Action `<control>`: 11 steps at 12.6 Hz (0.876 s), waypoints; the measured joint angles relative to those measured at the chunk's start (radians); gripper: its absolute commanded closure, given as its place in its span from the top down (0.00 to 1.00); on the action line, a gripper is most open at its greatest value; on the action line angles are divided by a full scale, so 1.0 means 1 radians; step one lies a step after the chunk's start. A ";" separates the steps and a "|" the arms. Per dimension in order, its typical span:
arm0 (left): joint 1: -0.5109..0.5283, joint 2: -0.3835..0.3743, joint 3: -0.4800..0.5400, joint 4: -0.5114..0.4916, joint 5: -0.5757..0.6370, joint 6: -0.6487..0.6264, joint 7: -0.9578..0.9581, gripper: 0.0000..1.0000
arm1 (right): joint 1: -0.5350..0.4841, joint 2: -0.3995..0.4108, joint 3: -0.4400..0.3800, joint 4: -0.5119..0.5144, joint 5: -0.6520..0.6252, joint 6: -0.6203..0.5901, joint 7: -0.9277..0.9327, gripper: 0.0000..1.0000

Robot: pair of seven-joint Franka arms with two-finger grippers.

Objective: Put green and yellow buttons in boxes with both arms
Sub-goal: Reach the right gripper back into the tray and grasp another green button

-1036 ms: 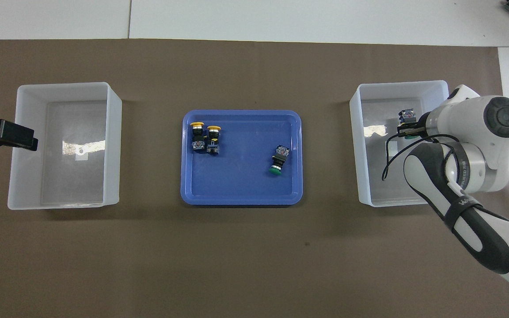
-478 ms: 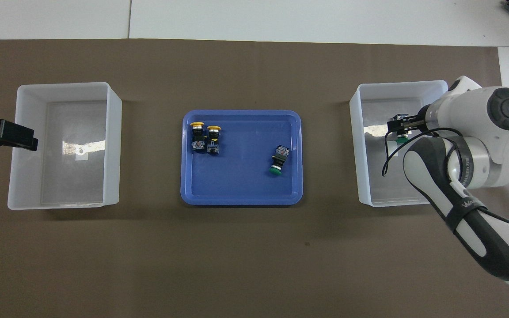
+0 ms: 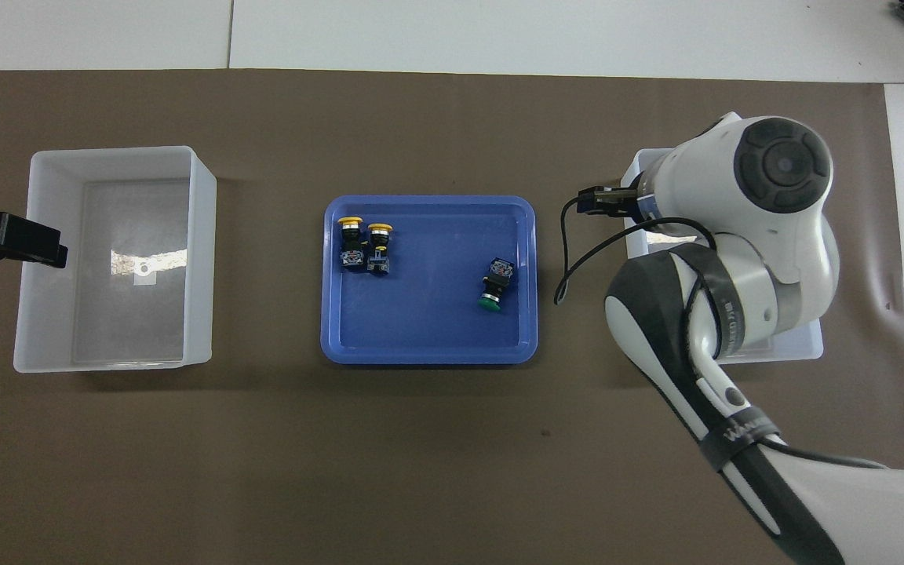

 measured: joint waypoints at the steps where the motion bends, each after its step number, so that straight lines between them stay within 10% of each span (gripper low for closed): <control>1: 0.000 0.000 0.000 0.000 0.000 0.000 0.000 1.00 | 0.056 0.014 0.001 0.000 -0.001 0.010 0.081 1.00; 11: 0.000 0.000 0.000 0.000 0.000 0.000 0.000 1.00 | 0.247 0.233 -0.004 -0.003 -0.140 0.155 0.393 1.00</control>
